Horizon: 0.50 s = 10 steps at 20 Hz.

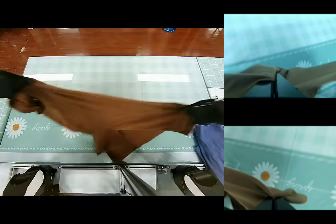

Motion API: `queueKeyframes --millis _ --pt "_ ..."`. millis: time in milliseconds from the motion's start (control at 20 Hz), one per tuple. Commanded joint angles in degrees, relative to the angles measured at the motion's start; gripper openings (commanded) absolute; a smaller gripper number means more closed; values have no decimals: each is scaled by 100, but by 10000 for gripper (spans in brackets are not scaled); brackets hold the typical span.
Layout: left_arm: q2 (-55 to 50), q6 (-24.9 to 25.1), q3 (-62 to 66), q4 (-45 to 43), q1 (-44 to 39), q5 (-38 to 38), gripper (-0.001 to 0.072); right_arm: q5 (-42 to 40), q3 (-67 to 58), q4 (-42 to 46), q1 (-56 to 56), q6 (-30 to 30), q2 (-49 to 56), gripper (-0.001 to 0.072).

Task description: Fold the shirts.

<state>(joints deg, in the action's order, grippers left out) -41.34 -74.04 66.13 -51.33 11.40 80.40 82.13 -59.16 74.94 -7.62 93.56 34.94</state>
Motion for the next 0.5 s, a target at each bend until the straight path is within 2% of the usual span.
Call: queueKeyframes --millis 0,150,250,450 --pt "-837 -15 -1231 24 -48 -557 14 -1521 1698 -162 2 37 352 21" --pt "-2098 155 -1246 267 -48 -1257 15 -2603 1687 -50 46 24 1451 21" --pt "-3001 157 -1003 726 -48 -1705 15 -3134 1351 -136 195 -37 2354 21" --pt "-4465 153 -103 1180 -181 -1950 15 -3248 37 -369 481 -326 4083 21"
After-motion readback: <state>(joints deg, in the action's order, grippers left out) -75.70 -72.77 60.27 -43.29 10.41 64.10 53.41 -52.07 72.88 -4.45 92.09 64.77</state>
